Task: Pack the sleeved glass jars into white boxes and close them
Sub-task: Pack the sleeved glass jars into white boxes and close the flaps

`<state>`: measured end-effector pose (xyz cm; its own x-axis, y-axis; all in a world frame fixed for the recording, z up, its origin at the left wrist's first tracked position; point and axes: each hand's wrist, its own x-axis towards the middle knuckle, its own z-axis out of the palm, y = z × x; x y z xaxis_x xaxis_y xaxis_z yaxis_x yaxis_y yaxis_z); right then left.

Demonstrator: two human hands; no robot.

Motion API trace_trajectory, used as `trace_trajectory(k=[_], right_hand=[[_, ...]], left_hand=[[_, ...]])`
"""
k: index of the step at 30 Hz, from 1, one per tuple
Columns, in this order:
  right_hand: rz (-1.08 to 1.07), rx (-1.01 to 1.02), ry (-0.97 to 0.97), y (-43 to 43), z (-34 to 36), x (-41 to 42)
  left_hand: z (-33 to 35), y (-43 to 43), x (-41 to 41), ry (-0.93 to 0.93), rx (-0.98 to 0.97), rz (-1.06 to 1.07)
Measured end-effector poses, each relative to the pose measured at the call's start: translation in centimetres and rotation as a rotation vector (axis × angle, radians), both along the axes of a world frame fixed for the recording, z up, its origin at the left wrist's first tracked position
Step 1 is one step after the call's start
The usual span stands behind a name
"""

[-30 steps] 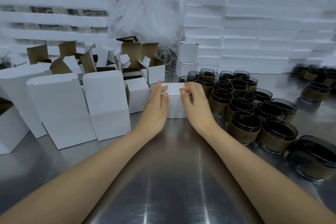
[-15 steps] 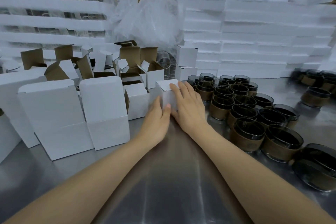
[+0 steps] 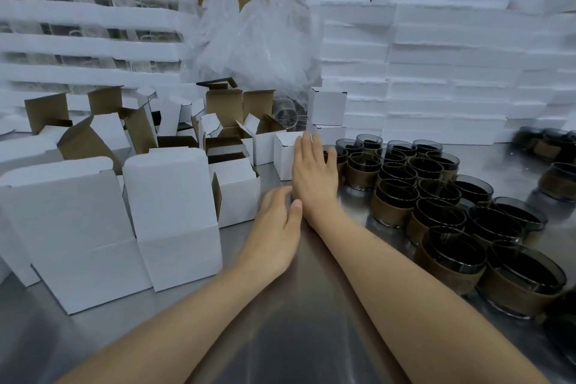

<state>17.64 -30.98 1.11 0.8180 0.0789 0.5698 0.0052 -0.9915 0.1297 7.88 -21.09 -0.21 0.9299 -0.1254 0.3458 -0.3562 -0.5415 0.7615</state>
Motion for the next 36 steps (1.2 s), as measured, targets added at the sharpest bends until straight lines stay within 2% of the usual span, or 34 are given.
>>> trace_trajectory(k=[4,12,17,22,30,36], right_hand=[[0.126,-0.013,0.02,-0.2,-0.1,0.1],[0.04,-0.048,0.088,-0.4,0.0,1.0],[0.015,0.087,0.176,-1.2,0.1,1.5],[0.078,0.053,0.107,-1.1,0.2,1.4],[0.036,0.061,0.142,-1.2,0.0,1.3],[0.257,0.22,-0.02,-1.3,0.4,-0.7]], left_hand=[[0.1,-0.1,-0.2,0.013,-0.001,-0.019],[0.2,-0.1,-0.4,0.009,0.037,-0.05],[0.0,-0.1,-0.5,0.02,0.033,-0.074],[-0.1,-0.1,-0.3,0.006,0.037,-0.08],[-0.2,-0.1,-0.1,0.001,0.062,-0.092],[0.1,0.1,0.0,0.002,0.029,-0.047]])
